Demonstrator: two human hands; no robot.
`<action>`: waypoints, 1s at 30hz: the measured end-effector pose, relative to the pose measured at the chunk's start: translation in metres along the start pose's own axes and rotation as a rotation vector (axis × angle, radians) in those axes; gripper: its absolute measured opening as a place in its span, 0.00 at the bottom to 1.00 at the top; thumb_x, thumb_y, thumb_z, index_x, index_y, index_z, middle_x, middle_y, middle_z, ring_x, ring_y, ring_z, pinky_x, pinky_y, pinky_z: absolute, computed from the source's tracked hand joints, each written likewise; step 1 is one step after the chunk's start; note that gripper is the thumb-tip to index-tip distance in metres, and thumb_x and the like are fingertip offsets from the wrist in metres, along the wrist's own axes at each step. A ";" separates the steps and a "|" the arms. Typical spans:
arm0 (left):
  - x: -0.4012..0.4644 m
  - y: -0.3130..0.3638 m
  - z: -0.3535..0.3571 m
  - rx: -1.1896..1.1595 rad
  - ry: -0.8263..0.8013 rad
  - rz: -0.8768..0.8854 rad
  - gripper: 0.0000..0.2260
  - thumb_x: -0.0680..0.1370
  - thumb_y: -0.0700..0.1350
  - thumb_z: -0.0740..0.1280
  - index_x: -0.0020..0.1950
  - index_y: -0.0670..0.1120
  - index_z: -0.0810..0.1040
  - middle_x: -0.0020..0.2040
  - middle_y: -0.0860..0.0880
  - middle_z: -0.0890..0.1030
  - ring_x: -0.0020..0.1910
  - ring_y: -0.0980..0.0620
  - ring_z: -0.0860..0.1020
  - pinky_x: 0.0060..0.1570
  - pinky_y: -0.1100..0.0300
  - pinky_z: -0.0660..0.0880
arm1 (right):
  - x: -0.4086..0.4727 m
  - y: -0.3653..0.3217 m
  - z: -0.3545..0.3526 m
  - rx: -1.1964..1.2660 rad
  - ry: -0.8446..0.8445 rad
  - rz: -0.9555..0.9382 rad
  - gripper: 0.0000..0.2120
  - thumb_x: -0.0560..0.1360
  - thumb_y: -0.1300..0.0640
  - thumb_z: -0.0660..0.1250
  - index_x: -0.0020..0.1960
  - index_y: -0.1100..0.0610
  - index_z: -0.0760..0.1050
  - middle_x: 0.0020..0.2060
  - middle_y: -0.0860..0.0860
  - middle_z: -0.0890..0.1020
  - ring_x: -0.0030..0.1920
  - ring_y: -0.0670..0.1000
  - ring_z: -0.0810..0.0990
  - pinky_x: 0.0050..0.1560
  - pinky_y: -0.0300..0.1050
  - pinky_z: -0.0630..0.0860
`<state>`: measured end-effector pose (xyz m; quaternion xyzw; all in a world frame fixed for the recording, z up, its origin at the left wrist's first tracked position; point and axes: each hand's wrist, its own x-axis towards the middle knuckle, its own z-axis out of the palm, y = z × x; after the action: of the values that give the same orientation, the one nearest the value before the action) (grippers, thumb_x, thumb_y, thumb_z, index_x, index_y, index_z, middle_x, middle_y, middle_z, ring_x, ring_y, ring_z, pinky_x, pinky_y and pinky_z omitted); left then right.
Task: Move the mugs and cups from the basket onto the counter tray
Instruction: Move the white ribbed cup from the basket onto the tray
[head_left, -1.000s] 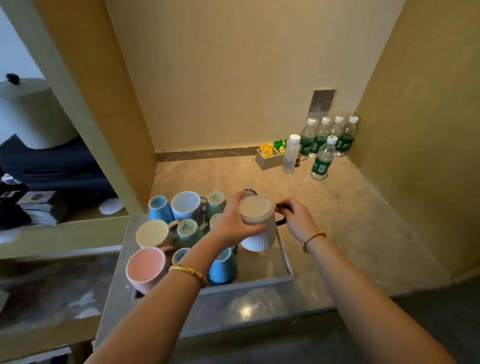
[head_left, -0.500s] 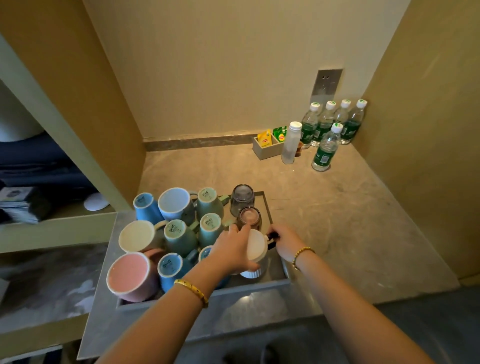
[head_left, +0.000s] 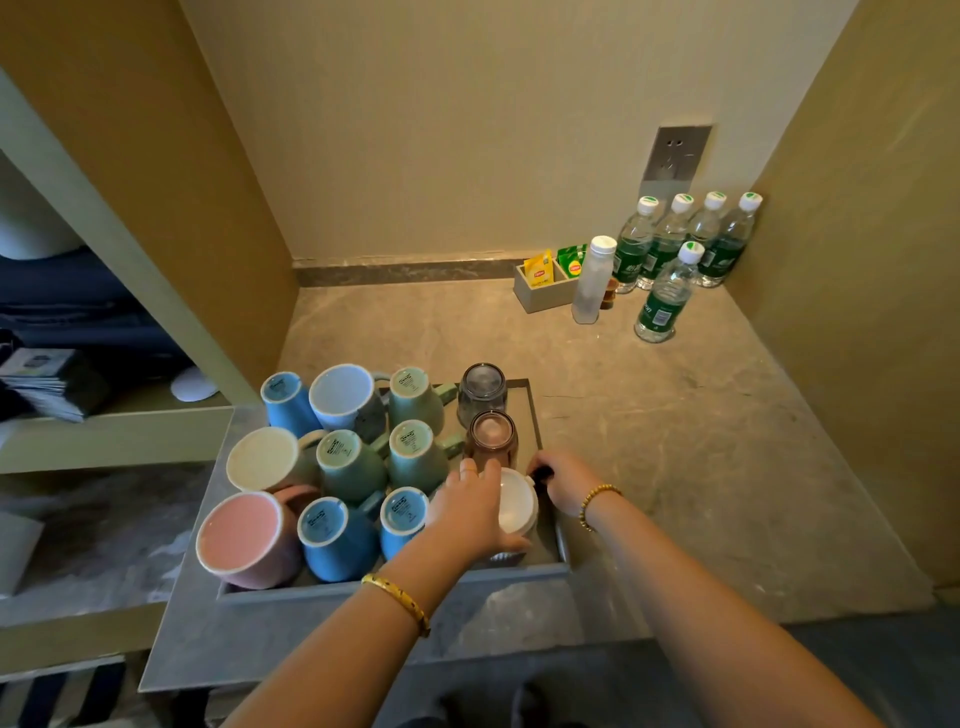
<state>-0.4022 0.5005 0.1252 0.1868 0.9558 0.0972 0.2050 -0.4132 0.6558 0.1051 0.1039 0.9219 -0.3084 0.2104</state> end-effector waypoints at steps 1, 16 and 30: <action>0.002 -0.002 -0.002 -0.025 -0.025 0.005 0.42 0.63 0.64 0.73 0.68 0.48 0.59 0.66 0.42 0.66 0.64 0.42 0.68 0.59 0.49 0.71 | 0.000 0.000 -0.001 0.006 0.007 -0.005 0.16 0.74 0.71 0.56 0.53 0.56 0.76 0.52 0.56 0.80 0.54 0.55 0.76 0.57 0.45 0.73; 0.010 -0.012 -0.017 -0.092 -0.194 0.084 0.37 0.65 0.59 0.75 0.65 0.46 0.61 0.63 0.45 0.73 0.58 0.46 0.73 0.55 0.54 0.74 | 0.004 -0.008 -0.022 -0.199 -0.092 0.007 0.16 0.76 0.67 0.59 0.60 0.57 0.77 0.56 0.57 0.79 0.57 0.56 0.76 0.61 0.47 0.73; 0.002 -0.068 -0.073 -0.105 -0.086 0.024 0.12 0.73 0.51 0.70 0.54 0.48 0.79 0.52 0.51 0.80 0.51 0.54 0.77 0.54 0.58 0.74 | -0.003 -0.042 -0.043 -0.112 -0.105 0.128 0.15 0.78 0.48 0.57 0.38 0.57 0.67 0.41 0.55 0.76 0.44 0.56 0.79 0.34 0.43 0.74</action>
<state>-0.4569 0.4313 0.1725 0.1911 0.9374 0.1418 0.2541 -0.4383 0.6495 0.1594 0.1344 0.9168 -0.2474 0.2831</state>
